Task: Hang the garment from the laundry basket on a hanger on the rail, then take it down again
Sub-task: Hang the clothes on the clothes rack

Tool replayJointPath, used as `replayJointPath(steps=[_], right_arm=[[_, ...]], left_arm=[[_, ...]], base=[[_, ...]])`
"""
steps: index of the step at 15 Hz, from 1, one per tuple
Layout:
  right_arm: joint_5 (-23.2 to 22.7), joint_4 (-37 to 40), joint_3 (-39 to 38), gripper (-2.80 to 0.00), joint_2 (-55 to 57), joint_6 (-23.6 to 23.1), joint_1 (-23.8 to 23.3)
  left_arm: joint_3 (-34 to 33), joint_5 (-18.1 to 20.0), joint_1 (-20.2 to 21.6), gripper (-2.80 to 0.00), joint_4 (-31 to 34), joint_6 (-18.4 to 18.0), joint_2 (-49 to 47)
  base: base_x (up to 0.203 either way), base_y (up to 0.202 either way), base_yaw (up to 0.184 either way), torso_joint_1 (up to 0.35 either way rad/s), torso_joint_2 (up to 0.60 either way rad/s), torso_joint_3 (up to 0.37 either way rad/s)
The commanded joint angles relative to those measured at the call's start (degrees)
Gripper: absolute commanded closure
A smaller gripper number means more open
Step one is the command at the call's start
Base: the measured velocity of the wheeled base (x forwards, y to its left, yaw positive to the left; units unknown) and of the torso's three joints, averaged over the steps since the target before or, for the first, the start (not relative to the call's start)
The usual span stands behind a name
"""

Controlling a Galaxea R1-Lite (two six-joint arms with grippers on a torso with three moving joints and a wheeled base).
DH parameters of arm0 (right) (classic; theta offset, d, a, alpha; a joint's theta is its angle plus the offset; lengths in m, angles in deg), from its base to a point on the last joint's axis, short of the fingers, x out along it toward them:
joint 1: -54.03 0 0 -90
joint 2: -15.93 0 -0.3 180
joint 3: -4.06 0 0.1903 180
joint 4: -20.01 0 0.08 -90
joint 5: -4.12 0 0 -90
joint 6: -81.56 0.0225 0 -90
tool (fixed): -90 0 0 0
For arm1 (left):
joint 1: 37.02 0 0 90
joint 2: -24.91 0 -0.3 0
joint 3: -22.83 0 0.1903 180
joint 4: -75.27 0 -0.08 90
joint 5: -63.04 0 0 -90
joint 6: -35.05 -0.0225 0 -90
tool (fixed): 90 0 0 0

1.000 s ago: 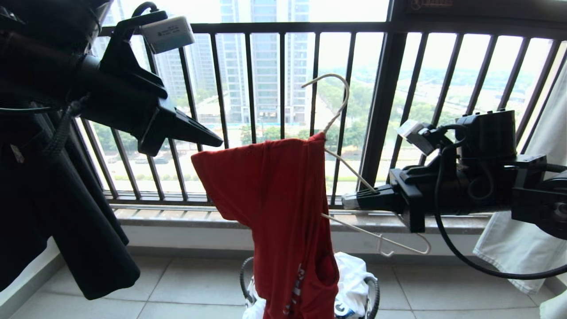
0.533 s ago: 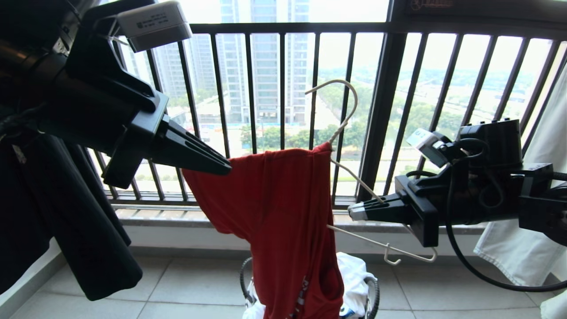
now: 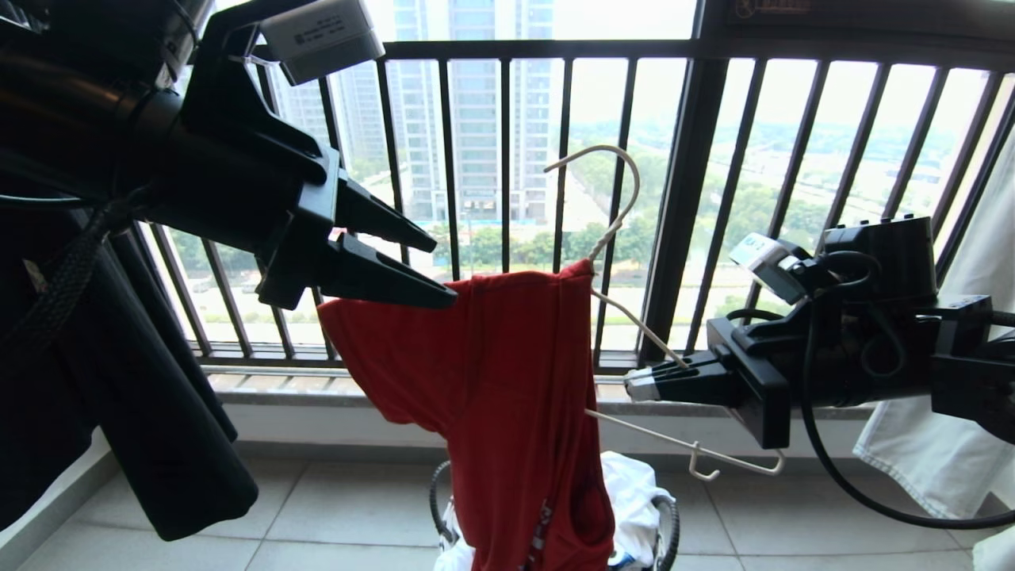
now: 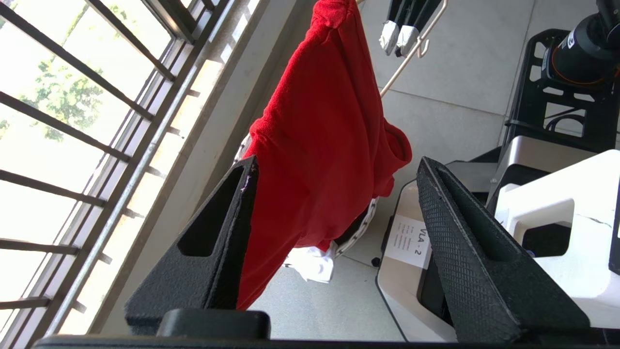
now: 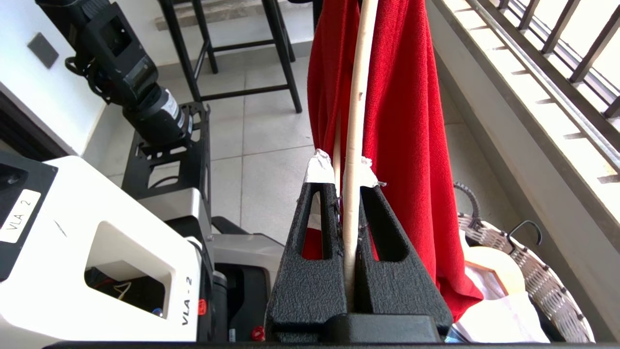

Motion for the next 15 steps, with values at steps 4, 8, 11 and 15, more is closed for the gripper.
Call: replayJointPath(steps=[4,8,11,15], right_arm=[[-1.2,-0.2,-0.3,0.00,-0.9,-0.1,0.2],[-2.2,-0.3,-1.0,0.00,-2.7,-0.1,0.2],[-2.5,-0.3,-1.0,0.00,-3.3,-0.1,0.2],[-2.6,-0.3,-1.4,0.00,-4.0,-0.1,0.2]], left_arm=[[0.9,0.2,-2.5,-2.80,0.0,0.0,-3.8],[3.3,0.3,-3.6,-2.80,-0.9,0.2,-6.8],[3.6,0.3,-3.6,-2.80,-2.4,0.3,-7.3],[3.7,0.4,-4.0,-2.80,-2.5,0.3,-8.5]], base=[[0.000,0.000,0.000,0.000,0.00,0.000],[0.000,0.000,0.000,0.000,0.00,0.000],[0.000,0.000,0.000,0.000,0.00,0.000],[0.000,0.000,0.000,0.000,0.00,0.000]])
